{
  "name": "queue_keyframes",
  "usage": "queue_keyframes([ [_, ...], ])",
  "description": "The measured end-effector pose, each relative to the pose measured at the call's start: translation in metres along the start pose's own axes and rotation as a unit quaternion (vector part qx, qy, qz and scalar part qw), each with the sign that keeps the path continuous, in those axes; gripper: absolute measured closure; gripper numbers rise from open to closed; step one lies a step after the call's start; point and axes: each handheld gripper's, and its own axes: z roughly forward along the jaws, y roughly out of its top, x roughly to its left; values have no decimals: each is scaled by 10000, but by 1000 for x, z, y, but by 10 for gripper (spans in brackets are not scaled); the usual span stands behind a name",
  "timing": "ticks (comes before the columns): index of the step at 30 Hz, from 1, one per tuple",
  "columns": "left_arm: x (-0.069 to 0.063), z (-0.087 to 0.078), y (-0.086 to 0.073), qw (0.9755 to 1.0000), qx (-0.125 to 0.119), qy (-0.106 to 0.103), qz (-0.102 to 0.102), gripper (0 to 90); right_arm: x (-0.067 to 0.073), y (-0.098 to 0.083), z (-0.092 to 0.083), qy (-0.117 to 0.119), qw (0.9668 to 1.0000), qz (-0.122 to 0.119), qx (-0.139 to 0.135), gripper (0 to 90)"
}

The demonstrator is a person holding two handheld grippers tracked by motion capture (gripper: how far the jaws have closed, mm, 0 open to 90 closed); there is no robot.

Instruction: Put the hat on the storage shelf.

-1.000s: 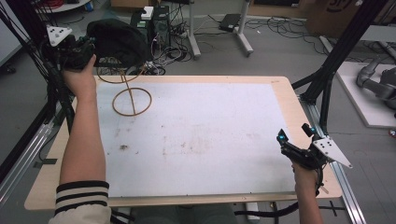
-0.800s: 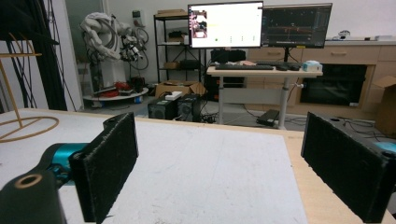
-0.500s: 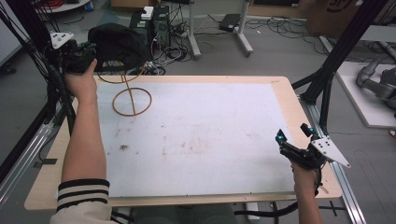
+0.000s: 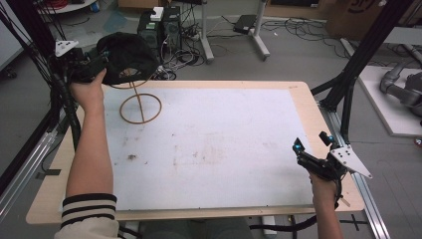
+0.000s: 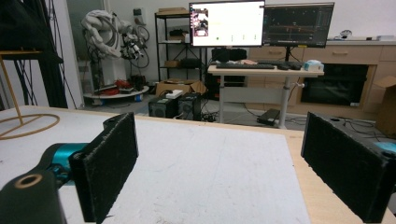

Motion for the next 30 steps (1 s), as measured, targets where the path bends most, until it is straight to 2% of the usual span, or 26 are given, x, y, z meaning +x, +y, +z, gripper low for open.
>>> queue_keyframes([
  [1,0,-1,0,10000,-11,-9,-8,463,0,0,0,3,10000,-5,-6,105],
  [3,0,-3,1,10000,-72,-48,33,426,0,0,0,10,10000,-8,-9,105],
  [4,-1,-4,2,9999,-93,-62,78,371,1,0,1,33,10000,-9,5,105],
  [6,-1,-6,4,9998,-151,-48,93,339,2,0,1,28,10000,-17,2,105],
  [9,-1,-9,6,9997,-215,-96,33,240,3,1,1,59,10000,-33,-26,105],
  [18,1,-21,13,9993,-356,-66,-12,207,5,3,1,75,10000,-29,-52,105],
  [24,-5,-30,21,9984,-536,-183,79,174,8,4,2,114,9999,-57,-62,105],
  [30,-16,-45,32,9963,-740,-300,308,137,12,5,3,175,9998,-73,-74,105],
])
